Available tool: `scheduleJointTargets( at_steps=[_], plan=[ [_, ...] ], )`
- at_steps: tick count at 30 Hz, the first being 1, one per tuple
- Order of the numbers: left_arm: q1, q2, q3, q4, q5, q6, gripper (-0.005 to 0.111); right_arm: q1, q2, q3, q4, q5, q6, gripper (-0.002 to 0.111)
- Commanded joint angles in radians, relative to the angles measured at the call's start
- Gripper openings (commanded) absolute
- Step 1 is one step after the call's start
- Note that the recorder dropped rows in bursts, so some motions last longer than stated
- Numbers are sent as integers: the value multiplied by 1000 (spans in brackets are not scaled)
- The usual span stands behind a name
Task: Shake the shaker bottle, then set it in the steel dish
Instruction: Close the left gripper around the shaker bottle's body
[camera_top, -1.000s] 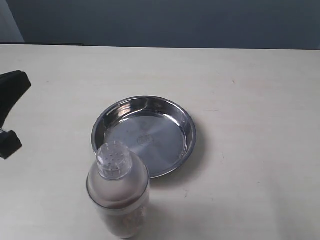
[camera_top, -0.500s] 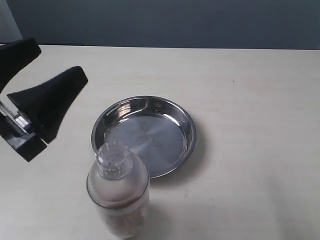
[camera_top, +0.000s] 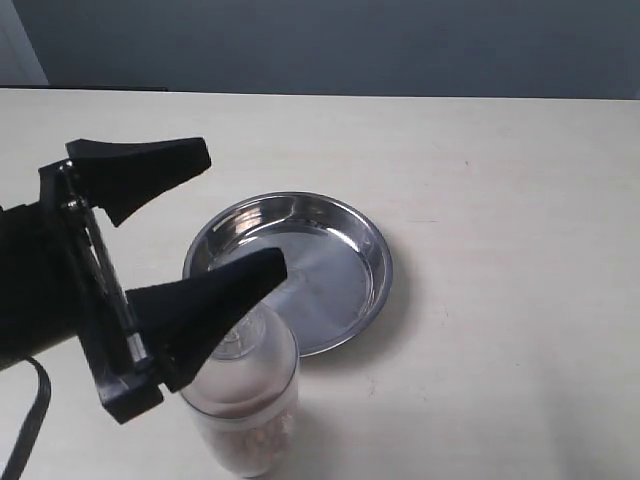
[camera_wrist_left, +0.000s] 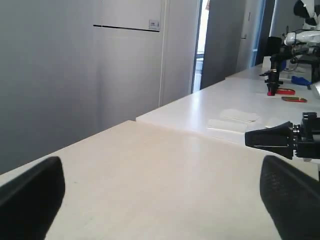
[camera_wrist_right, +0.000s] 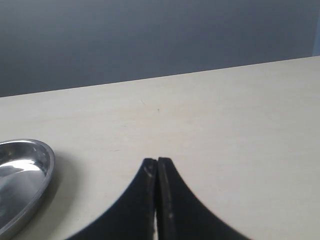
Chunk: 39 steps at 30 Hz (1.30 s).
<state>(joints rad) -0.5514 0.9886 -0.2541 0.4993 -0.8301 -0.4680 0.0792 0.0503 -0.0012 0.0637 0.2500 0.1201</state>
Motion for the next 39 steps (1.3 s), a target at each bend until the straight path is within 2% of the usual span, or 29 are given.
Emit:
scheduleJointTargets(
  at_steps=[1, 8, 11, 13, 18, 23, 28, 39],
  plan=[
    [-9, 29, 45, 25, -32, -30, 106, 2, 2, 1, 1, -14, -4, -1],
    [-9, 70, 182, -63, -195, 13, 106, 2, 2, 1, 1, -14, -4, -1],
    [-9, 103, 208, -55, -211, 16, 106, 2, 2, 1, 1, -14, -4, -1],
    [-9, 164, 215, -51, -289, 55, 106, 2, 2, 1, 1, -14, -4, -1],
    [-9, 291, 215, -56, -388, 112, 106, 2, 2, 1, 1, -16, -4, -1],
    [-9, 445, 215, -81, -391, 211, 106, 2, 2, 1, 1, -16, -4, -1],
    [-9, 577, 213, -83, -391, 244, 106, 2, 2, 1, 1, -14, -4, -1],
    [-9, 630, 203, -83, -391, 270, 105, 2, 2, 1, 1, -14, -4, -1]
  ],
)
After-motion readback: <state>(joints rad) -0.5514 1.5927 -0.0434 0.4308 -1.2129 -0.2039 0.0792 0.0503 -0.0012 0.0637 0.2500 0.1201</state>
